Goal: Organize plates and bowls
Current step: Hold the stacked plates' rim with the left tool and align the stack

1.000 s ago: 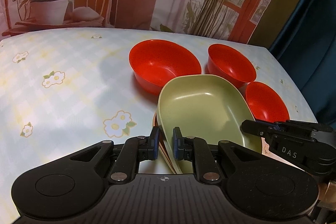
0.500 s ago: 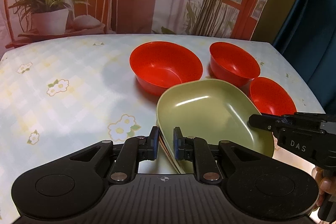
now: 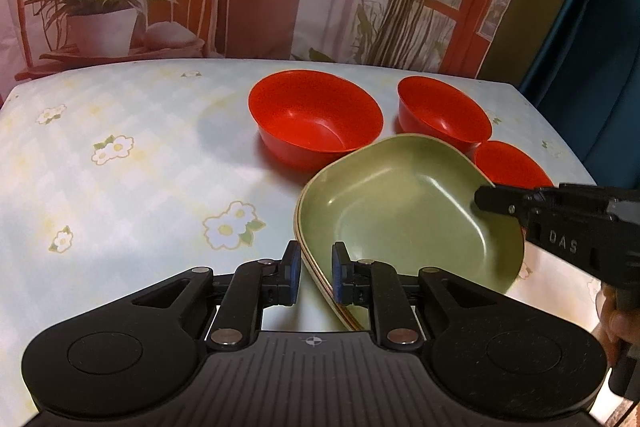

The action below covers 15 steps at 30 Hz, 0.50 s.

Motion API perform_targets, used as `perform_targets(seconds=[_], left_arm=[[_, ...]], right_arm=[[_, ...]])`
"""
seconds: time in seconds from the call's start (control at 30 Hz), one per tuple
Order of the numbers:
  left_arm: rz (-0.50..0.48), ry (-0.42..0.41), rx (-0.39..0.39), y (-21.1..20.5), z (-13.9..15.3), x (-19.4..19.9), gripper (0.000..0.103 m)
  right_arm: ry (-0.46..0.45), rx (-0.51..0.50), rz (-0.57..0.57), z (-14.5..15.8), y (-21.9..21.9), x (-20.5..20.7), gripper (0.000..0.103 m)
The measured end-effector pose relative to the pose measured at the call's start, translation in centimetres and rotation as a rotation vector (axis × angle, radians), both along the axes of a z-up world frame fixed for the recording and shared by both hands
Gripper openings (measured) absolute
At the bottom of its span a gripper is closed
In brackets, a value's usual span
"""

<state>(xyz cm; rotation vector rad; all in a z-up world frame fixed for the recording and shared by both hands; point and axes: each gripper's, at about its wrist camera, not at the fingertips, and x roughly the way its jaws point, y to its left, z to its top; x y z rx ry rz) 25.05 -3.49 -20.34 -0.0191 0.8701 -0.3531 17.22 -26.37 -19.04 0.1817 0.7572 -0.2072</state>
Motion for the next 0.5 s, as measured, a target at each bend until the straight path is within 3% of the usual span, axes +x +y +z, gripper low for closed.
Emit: perform_targets(seconds=[0.5], left_arm=[[0.013, 0.019, -0.010, 0.0, -0.7, 0.3, 0.017]], right_arm=[[0.023, -0.018, -0.009, -1.1, 0.5, -0.1, 0.003]])
